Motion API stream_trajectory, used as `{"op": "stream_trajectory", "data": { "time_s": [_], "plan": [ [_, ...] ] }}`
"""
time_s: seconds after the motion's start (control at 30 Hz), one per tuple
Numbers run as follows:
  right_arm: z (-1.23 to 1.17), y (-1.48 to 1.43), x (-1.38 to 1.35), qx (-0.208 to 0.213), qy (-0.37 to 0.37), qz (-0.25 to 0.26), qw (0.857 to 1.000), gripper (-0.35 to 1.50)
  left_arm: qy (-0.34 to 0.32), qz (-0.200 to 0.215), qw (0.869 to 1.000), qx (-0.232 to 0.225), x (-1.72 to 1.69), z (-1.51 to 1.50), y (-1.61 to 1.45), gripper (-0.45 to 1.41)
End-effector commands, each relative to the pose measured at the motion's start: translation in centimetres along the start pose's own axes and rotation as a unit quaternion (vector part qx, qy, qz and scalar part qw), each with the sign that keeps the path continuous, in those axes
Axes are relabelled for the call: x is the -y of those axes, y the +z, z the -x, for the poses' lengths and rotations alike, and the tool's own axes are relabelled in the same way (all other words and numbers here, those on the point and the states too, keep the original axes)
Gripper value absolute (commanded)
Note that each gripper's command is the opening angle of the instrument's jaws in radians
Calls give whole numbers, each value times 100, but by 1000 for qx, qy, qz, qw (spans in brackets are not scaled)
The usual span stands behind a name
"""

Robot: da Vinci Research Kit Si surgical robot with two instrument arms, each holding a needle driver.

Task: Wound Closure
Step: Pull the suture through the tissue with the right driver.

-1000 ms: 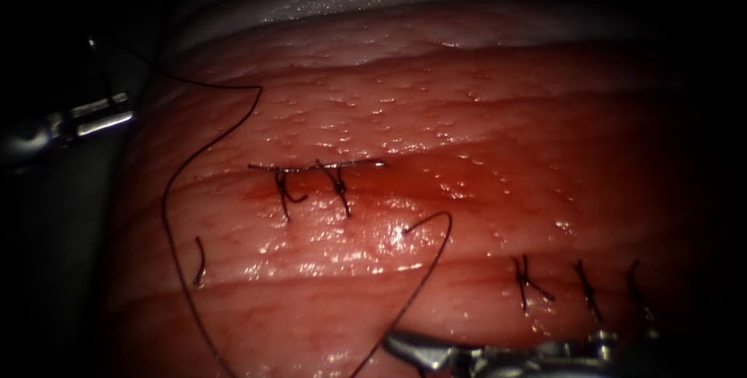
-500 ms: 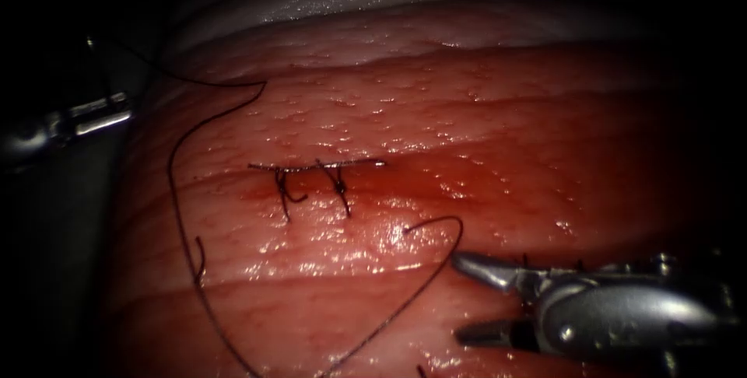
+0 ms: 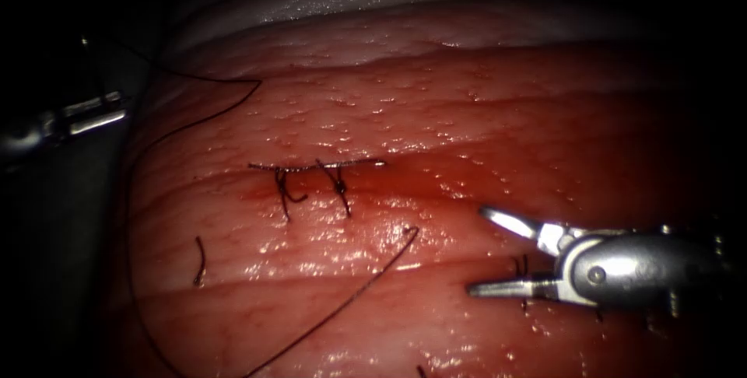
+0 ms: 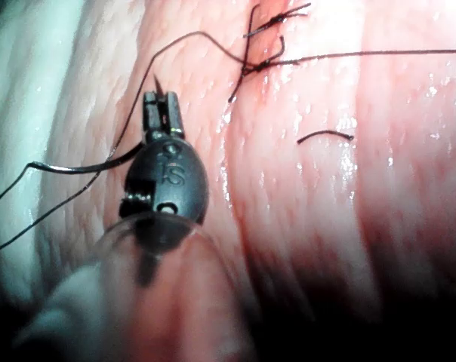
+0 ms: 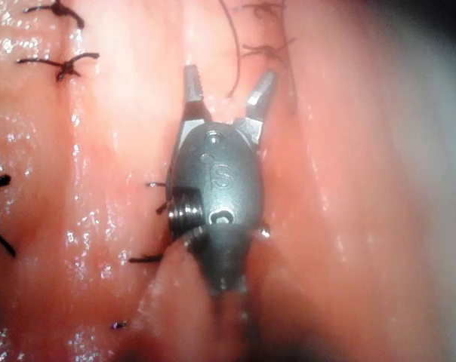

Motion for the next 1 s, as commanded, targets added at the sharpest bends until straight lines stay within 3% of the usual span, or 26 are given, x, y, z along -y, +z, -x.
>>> {"op": "stream_trajectory", "data": {
  "time_s": [0.03, 0.27, 0.53, 0.57, 0.67, 0.83, 1.0],
  "plan": [
    [12, 23, 1, -4, 2, -1, 1000, 141, 1, 0, 1000, -1, -1, 4, 7, -45],
    [25, 57, 14, 3, -4, -10, 1000, 136, 1, 0, 1000, -1, -1, 4, 7, -45],
    [29, 69, 30, 18, -22, -25, 999, 121, 1, -1, 1000, -1, -2, 4, 7, -45],
    [30, 69, 30, 19, -28, -27, 999, 101, 1, -1, 1000, -1, -2, 4, 8, -45],
    [29, 64, 30, 37, -57, -45, 997, -35, 1, -1, 1000, 0, -2, 4, 7, -45],
    [16, 55, 43, 53, -59, -46, 996, -35, 1, -1, 1000, 0, -3, 3, 7, -45],
    [-12, 45, 73, 53, -64, -60, 995, -35, 1, -2, 1000, 0, -4, 3, 9, -45]
  ]
}}
